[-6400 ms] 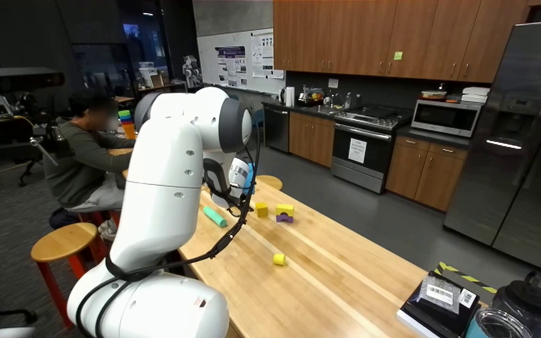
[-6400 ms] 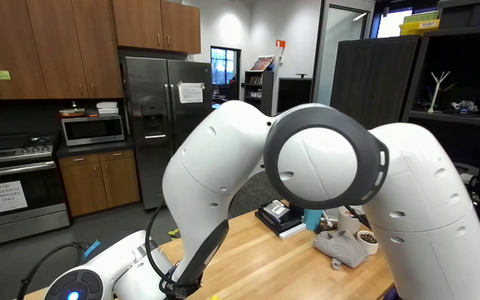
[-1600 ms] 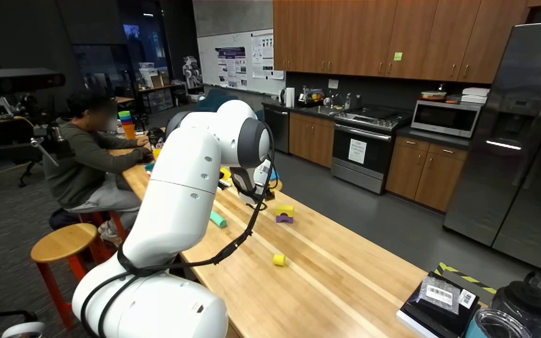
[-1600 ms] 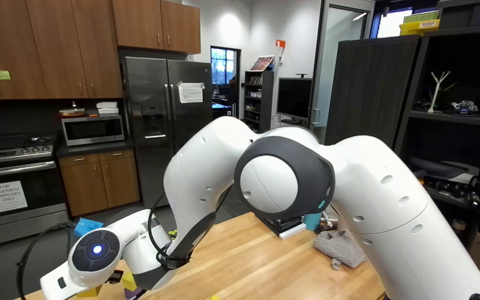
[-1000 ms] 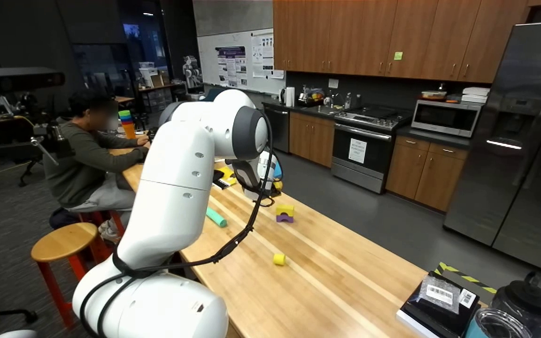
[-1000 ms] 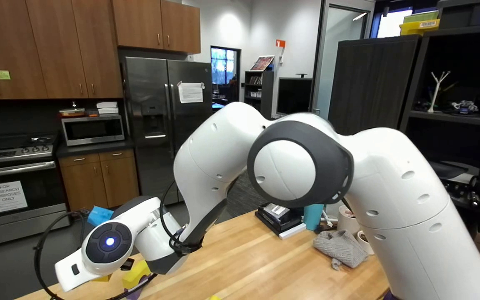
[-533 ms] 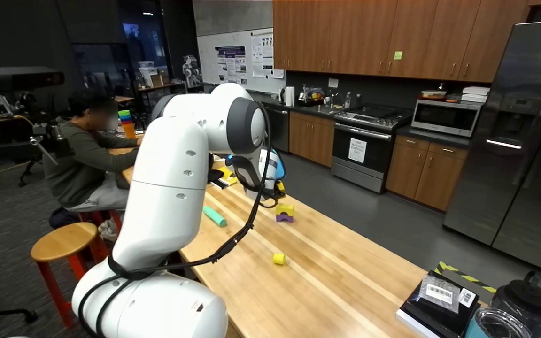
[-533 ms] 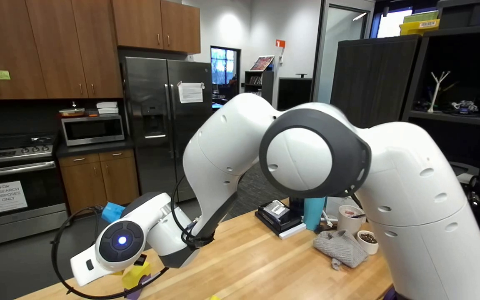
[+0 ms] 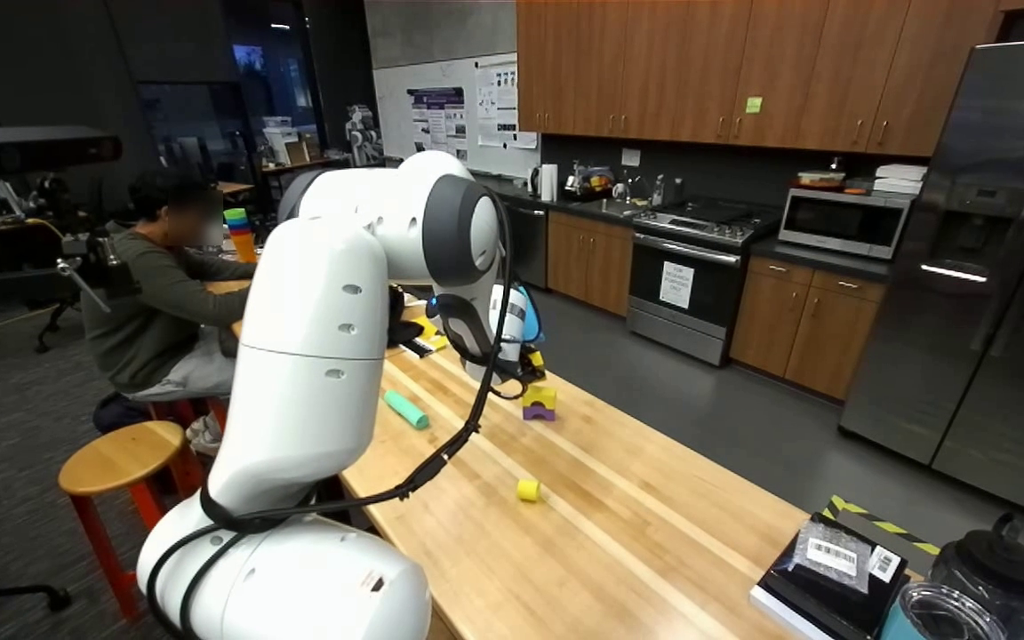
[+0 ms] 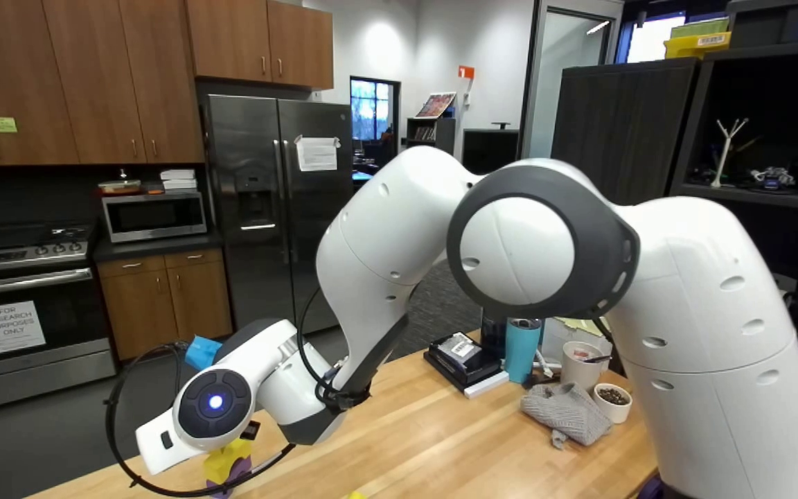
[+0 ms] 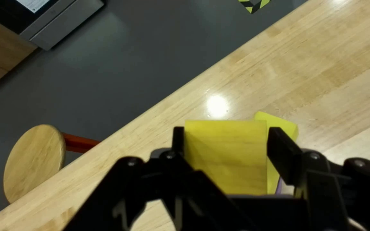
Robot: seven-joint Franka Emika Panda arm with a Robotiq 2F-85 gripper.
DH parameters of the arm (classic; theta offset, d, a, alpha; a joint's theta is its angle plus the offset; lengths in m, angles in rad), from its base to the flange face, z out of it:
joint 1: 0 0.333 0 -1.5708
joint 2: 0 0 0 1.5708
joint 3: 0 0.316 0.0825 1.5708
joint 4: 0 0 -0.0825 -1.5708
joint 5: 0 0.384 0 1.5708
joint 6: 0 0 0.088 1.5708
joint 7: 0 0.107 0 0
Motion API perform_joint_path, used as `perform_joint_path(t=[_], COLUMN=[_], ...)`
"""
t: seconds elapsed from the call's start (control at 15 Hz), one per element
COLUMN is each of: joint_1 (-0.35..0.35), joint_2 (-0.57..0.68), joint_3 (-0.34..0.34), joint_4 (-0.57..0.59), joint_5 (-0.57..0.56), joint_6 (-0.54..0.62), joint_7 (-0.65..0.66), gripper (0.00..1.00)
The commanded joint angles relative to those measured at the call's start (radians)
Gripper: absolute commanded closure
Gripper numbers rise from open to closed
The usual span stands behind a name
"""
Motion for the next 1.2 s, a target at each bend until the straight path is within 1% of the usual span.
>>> perform_joint_path(t=[0.0, 0.6, 1.13], joint_1=[-0.014, -0.016, -0.018], joint_2=[-0.052, -0.057, -0.046], joint_3=[0.010, 0.018, 0.021], joint_4=[-0.055, -0.080, -0.076], joint_5=[-0.027, -0.024, -0.021], joint_6=[-0.022, -0.026, -0.020], joint_7=[0.024, 0.024, 0.019], gripper=[0.61, 0.61, 0.61])
